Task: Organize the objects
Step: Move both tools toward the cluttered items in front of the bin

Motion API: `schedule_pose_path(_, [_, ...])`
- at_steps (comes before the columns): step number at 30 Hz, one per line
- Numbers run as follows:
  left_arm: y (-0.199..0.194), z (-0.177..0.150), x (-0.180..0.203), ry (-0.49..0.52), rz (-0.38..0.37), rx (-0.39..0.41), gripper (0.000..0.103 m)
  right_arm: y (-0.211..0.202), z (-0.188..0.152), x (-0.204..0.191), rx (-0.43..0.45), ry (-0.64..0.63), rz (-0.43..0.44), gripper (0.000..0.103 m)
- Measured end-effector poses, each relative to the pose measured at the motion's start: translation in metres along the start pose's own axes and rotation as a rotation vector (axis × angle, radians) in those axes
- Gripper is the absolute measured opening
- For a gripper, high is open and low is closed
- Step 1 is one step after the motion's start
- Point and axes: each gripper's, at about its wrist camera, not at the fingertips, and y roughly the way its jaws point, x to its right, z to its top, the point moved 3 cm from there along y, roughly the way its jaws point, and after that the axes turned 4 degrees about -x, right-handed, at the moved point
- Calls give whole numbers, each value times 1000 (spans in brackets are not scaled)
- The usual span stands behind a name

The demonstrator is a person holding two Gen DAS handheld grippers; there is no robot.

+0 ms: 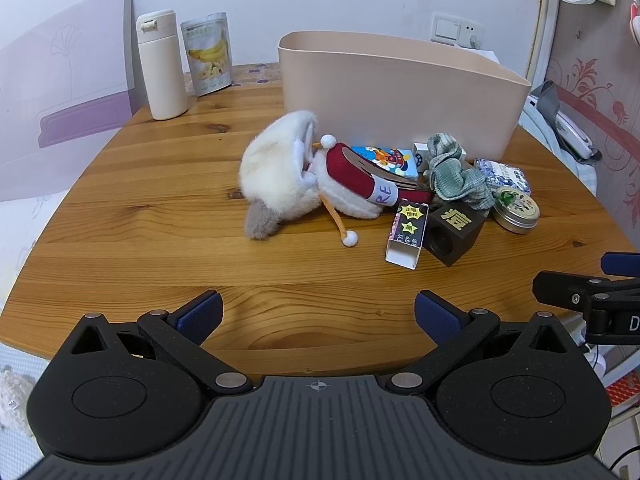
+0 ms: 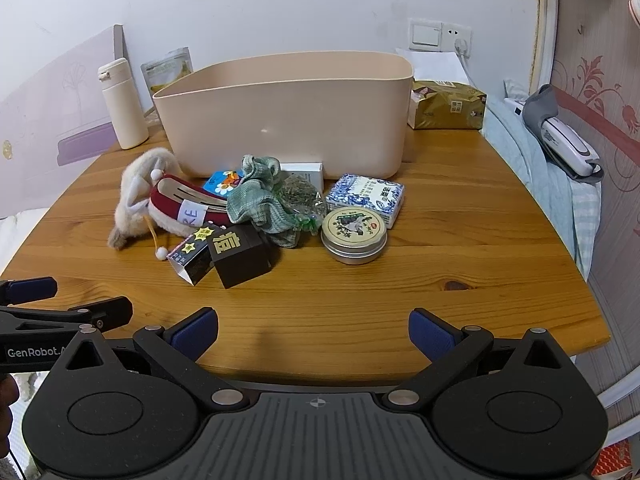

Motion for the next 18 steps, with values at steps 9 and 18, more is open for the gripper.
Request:
schedule_pose_path(9, [2, 0, 1, 4, 2, -6, 103, 3, 0, -1, -3, -3, -2, 103])
schedule_pose_path(18, [5, 3, 4, 19, 4, -14, 103, 3, 1, 1, 5, -6, -5, 103])
